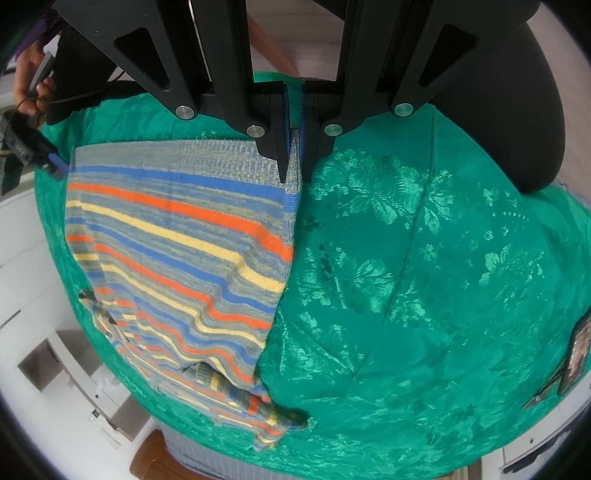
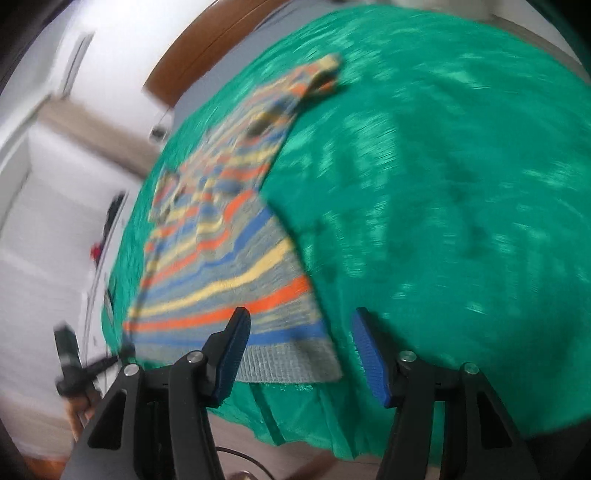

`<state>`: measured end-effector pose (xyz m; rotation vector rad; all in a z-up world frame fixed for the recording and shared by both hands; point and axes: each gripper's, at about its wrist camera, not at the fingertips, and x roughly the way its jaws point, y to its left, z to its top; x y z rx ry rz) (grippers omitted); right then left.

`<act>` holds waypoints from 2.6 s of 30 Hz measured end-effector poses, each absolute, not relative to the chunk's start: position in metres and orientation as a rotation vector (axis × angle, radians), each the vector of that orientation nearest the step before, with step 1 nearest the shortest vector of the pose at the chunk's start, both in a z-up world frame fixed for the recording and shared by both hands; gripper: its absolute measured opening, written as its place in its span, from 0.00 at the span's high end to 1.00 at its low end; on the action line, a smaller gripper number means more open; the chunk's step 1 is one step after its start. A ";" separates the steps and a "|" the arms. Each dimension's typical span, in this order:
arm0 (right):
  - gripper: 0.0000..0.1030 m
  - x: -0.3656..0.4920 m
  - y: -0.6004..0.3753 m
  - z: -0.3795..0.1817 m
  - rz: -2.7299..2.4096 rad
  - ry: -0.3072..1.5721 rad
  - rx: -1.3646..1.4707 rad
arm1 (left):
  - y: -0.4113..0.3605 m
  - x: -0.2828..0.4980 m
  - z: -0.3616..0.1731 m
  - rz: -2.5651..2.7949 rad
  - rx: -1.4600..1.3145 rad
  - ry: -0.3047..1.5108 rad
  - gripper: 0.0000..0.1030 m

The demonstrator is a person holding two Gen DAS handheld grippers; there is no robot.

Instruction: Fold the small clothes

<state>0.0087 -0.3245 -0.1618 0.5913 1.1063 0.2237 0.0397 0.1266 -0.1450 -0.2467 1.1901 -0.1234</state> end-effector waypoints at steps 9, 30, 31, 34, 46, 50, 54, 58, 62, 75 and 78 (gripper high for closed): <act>0.96 -0.026 -0.292 -0.115 0.243 1.193 0.379 | 0.126 0.010 -0.123 -0.177 -0.216 1.204 0.98; 0.96 -0.018 -0.302 -0.185 0.068 1.307 0.370 | 0.094 0.034 -0.210 0.000 -0.058 1.384 0.98; 0.96 -0.018 -0.302 -0.186 0.066 1.308 0.373 | 0.089 0.035 -0.212 0.004 -0.053 1.381 0.98; 0.94 -0.019 -0.300 -0.183 0.067 1.311 0.370 | 0.082 0.034 -0.211 0.026 -0.037 1.375 0.92; 0.38 0.033 -0.323 -0.030 -0.062 1.081 -0.134 | 0.099 -0.002 -0.100 0.197 0.022 1.056 0.31; 0.30 0.109 -0.285 -0.024 0.092 0.953 -0.274 | 0.093 0.005 -0.085 0.200 -0.034 0.991 0.29; 0.32 0.191 -0.243 -0.082 0.233 0.997 -0.366 | 0.086 0.002 -0.082 0.165 -0.038 0.993 0.29; 0.45 0.249 -0.232 -0.140 0.183 1.052 -0.437 | 0.091 0.000 -0.095 0.196 0.001 1.030 0.29; 0.88 0.268 -0.292 -0.137 0.079 1.048 -0.190 | 0.108 -0.004 -0.108 0.244 -0.025 1.086 0.29; 0.90 0.221 -0.527 -0.115 -0.316 1.043 0.196 | 0.066 0.013 -0.115 0.144 -0.010 1.114 0.30; 0.90 0.213 -0.540 -0.148 -0.298 1.099 0.345 | 0.059 0.011 -0.110 0.135 0.018 1.104 0.30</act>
